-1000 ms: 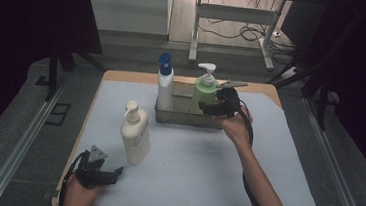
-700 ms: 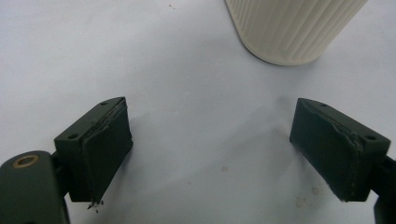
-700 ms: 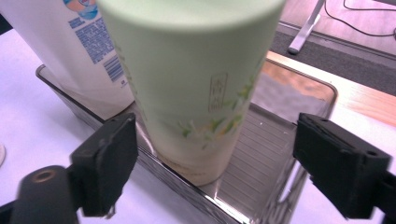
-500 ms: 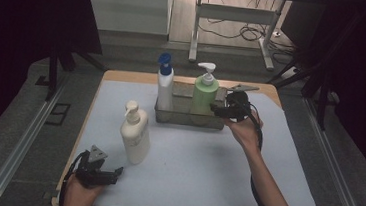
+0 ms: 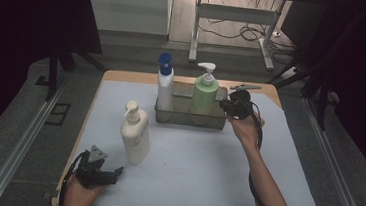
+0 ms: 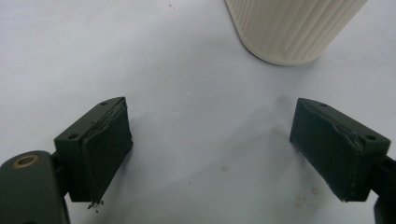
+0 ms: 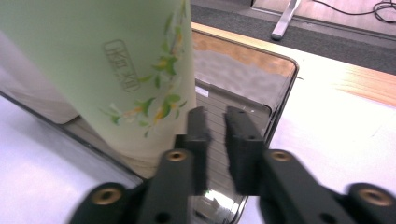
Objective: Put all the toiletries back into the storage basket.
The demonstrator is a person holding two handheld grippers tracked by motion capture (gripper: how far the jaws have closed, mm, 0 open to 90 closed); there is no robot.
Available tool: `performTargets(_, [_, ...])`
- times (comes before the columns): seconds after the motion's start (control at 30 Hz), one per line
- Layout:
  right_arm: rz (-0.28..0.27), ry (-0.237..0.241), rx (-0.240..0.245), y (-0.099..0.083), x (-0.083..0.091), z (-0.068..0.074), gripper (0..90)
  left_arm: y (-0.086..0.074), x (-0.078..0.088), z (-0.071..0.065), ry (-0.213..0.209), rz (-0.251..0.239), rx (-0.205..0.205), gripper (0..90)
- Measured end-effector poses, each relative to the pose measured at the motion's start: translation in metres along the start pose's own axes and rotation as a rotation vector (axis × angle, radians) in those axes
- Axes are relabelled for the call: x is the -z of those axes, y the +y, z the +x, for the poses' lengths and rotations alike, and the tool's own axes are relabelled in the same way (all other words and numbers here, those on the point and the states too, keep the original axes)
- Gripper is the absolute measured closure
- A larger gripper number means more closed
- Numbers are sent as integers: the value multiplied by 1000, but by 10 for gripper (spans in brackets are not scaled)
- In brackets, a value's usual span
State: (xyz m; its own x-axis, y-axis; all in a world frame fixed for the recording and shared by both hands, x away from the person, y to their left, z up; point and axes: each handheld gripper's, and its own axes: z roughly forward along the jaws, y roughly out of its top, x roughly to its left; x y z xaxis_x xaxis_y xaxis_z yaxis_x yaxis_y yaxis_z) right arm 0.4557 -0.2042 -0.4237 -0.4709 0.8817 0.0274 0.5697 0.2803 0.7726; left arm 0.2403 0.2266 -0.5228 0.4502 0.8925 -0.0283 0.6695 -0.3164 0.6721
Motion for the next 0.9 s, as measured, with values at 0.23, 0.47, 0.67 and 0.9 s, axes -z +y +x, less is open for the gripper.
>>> performTargets(0.23, [12, -4, -8, 1, -15, -1, 892, 0, 0, 0, 0, 0, 0, 122])
performTargets(0.47, [16, -33, -8, 5, -27, 2, 891, 0, 0, 0, -1, 0, 0, 122])
performTargets(0.67, [13, -26, -20, 9, -36, 1, 890, 0, 0, 0, 0, 0, 0, 122])
performTargets(0.9, [18, -4, -31, 10, -43, 2, 892, 0, 0, 0, 0, 0, 0, 122])
